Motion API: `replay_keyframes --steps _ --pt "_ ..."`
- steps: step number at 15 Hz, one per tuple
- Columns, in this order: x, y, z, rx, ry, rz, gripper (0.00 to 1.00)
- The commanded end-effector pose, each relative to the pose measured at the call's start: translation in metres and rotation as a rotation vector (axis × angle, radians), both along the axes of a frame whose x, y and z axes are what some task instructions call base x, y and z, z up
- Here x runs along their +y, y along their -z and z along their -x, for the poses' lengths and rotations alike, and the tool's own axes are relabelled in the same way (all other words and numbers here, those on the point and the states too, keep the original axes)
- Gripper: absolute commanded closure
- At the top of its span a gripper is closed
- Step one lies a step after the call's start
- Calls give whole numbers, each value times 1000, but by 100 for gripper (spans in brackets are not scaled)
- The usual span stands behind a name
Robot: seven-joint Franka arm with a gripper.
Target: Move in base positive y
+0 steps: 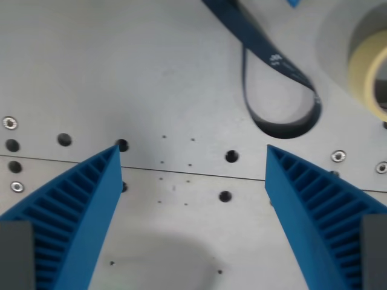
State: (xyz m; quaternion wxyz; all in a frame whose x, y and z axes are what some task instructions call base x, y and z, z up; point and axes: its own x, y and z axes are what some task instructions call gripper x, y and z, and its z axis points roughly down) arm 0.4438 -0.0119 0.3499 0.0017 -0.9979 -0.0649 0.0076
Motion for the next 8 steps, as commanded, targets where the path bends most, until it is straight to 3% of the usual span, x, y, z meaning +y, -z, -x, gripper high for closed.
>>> replay_keyframes --steps 1,8 --pt "18 -2 -4 -5 12 3 0" --pt "54 -2 -9 -5 12 3 0"
